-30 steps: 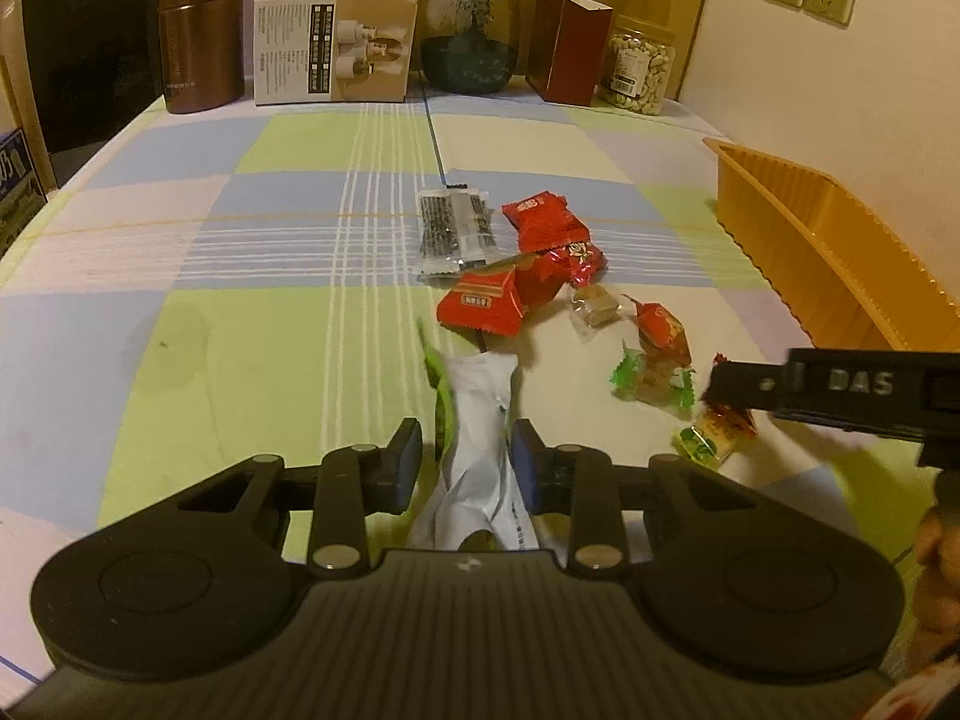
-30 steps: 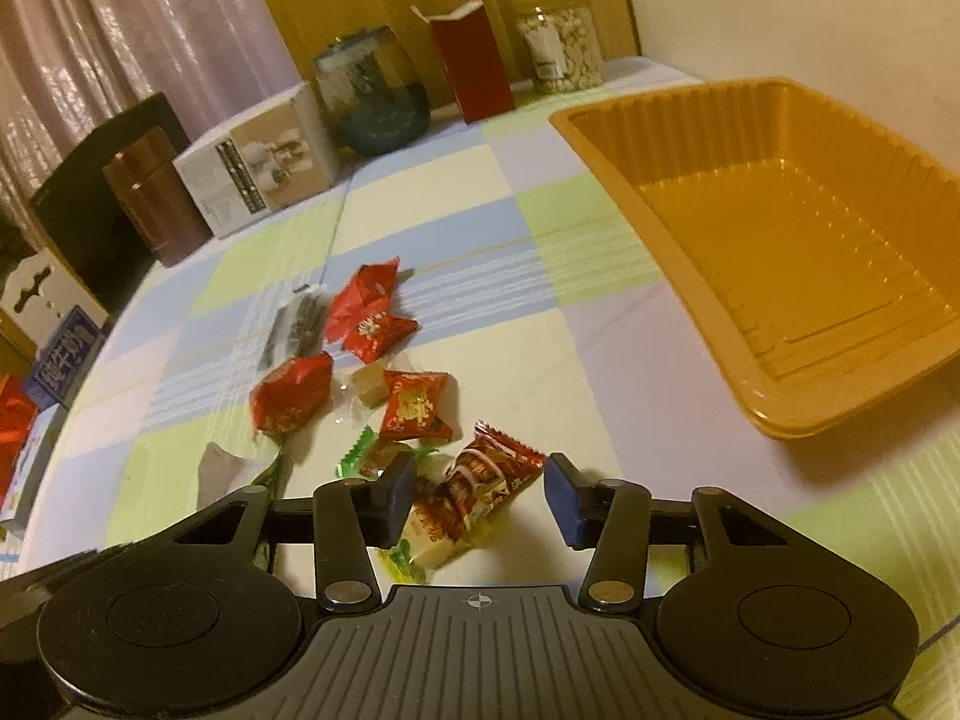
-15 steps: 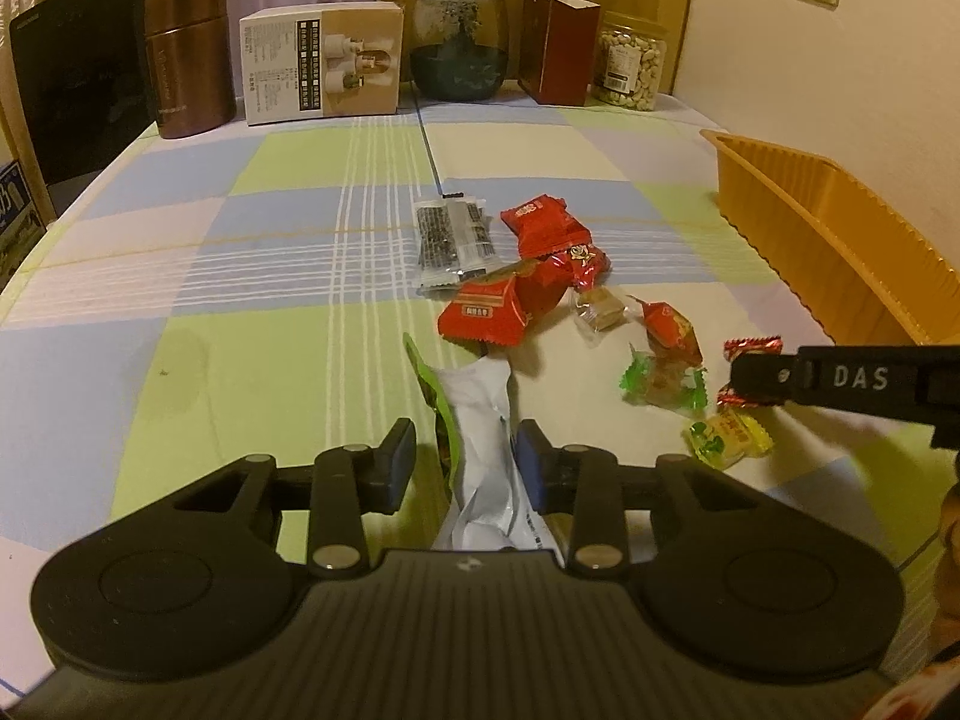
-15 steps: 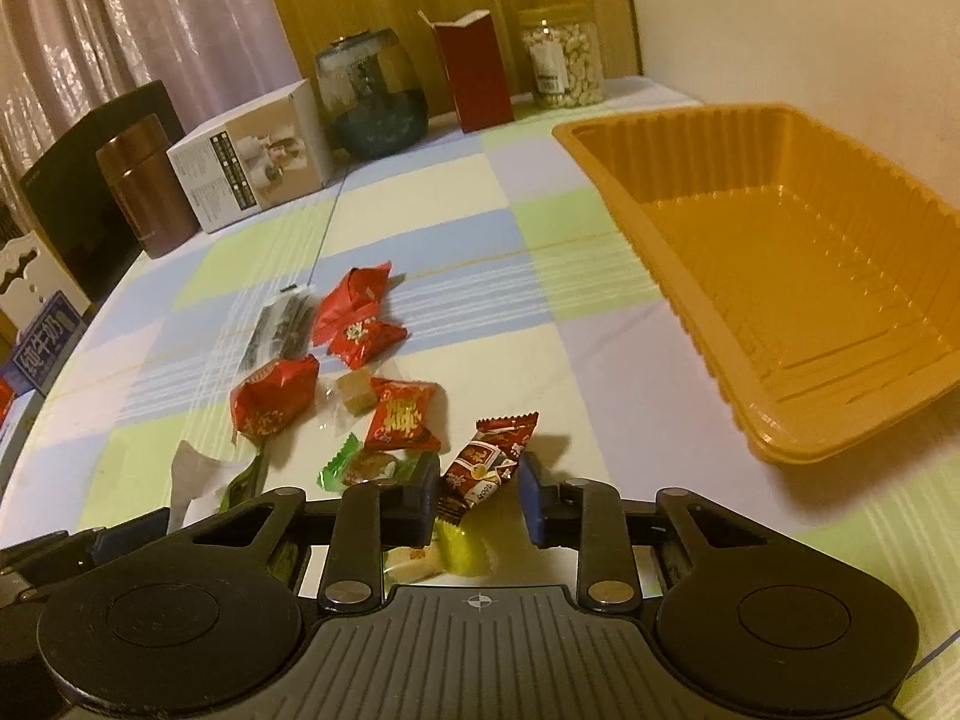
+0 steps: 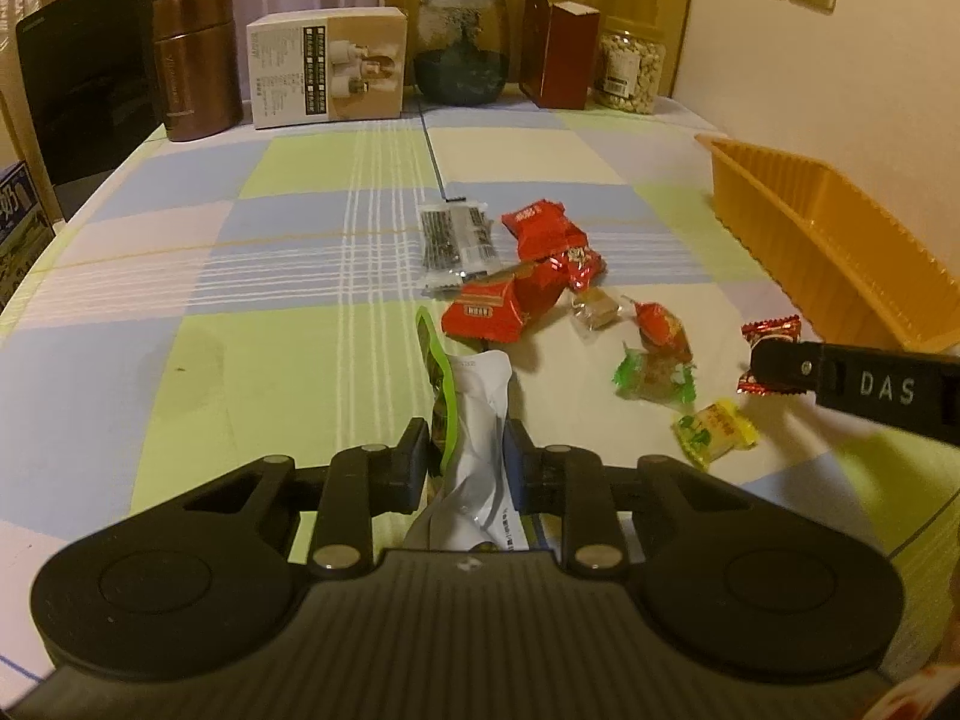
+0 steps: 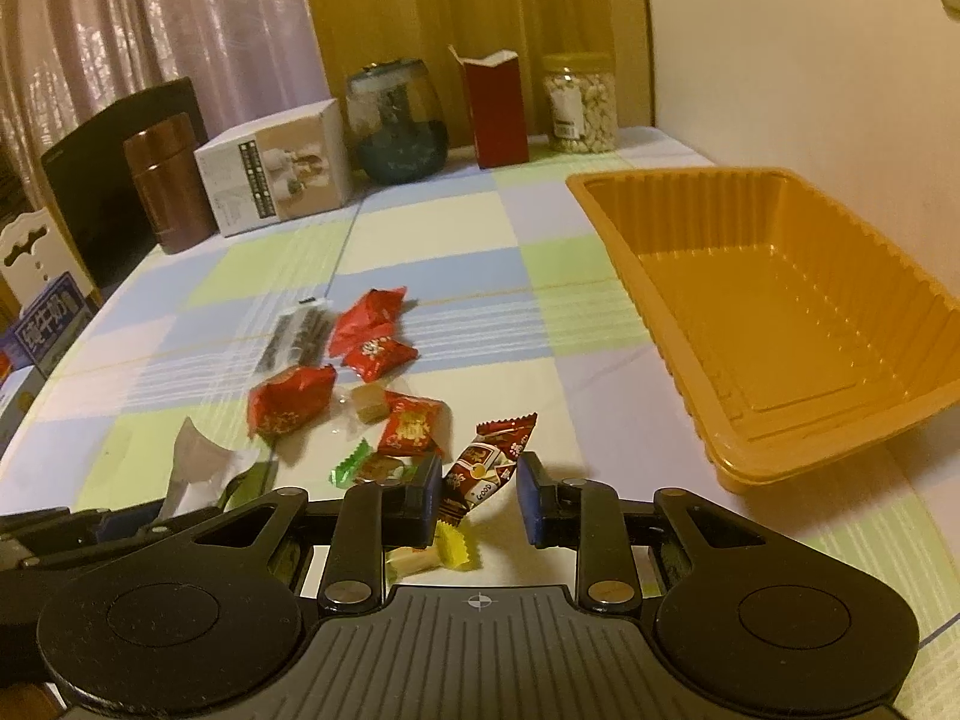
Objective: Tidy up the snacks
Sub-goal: 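Carry both held snacks over the orange tray with both tools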
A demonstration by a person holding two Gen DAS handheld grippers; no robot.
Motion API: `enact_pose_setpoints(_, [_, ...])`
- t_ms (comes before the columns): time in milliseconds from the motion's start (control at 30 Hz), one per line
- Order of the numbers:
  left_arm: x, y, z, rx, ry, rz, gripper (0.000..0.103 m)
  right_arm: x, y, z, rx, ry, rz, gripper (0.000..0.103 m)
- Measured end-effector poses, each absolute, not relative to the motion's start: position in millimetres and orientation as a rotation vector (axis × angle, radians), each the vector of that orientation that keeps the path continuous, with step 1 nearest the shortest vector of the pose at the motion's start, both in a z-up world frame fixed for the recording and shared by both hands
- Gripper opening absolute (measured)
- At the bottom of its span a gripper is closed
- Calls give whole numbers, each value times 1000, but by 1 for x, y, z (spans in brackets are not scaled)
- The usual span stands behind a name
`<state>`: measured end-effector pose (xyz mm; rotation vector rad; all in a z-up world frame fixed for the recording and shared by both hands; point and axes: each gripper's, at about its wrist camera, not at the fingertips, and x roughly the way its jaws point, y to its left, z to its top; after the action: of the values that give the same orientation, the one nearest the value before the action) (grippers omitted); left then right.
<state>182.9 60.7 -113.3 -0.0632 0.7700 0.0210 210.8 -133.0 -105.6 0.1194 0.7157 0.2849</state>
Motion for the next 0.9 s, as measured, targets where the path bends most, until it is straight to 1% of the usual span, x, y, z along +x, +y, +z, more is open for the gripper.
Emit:
enact_pose_setpoints(200, [175, 55, -88, -93, 732, -5, 23, 198, -136, -89, 109, 670, 295, 27])
enact_pose_setpoints(433, [178, 29, -62, -110, 691, -71, 23, 191, -162, -61, 114, 597, 269, 27])
enact_pose_setpoints(700, [200, -24, -38, -138, 648, -184, 23, 206, -227, -42, 117, 542, 148, 27])
enact_pose_setpoints(900, [222, -70, -30, -140, 624, -273, 23, 225, -277, -47, 169, 535, 56, 27])
